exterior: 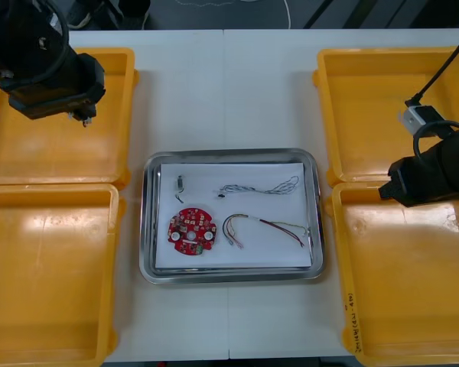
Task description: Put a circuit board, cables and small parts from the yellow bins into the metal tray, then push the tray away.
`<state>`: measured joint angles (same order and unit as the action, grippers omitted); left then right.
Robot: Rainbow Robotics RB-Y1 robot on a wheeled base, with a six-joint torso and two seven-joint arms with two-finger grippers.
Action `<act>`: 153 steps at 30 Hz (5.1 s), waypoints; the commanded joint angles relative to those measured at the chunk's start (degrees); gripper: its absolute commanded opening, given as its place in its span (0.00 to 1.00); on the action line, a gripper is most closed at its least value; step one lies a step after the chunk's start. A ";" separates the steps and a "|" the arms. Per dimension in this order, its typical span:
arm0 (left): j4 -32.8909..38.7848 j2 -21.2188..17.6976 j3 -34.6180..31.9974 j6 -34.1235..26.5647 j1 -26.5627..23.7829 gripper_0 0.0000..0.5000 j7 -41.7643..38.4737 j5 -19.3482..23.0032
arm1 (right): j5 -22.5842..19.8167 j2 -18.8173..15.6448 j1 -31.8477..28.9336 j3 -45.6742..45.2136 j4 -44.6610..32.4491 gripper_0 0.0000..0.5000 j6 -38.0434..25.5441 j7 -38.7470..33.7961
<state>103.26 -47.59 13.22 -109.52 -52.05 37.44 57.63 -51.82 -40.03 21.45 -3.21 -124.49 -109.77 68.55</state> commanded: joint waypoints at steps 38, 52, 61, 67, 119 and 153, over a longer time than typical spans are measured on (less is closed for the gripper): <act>-9.57 26.05 15.78 3.08 -6.04 0.00 -5.80 -20.71 | 9.90 1.09 -5.98 -1.27 -2.68 1.00 -0.23 -1.58; -17.13 27.99 21.49 13.01 -4.55 0.00 -3.78 -21.51 | 9.63 1.09 -6.24 -1.27 -2.68 1.00 -0.23 -1.23; -17.13 27.99 21.49 15.47 -0.07 0.00 -1.59 -23.70 | 9.46 1.09 -6.33 -1.27 -2.68 1.00 -0.23 -1.23; -17.13 27.99 21.49 15.65 1.78 0.00 -0.27 -25.02 | 9.28 1.09 -6.42 -1.27 -2.68 1.00 -0.23 -1.49; 6.08 20.08 6.46 2.03 4.06 1.00 2.02 -20.63 | 8.93 0.92 -6.68 -1.18 -2.68 1.00 -0.23 -1.32; 7.75 -1.46 -16.21 -0.48 18.39 1.00 24.17 -8.06 | 7.26 0.92 -6.60 0.22 -2.77 1.00 -0.23 -1.23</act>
<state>109.71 -46.12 0.21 -109.56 -36.76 58.04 49.68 -44.08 -39.56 15.39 -3.20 -125.40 -109.77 66.69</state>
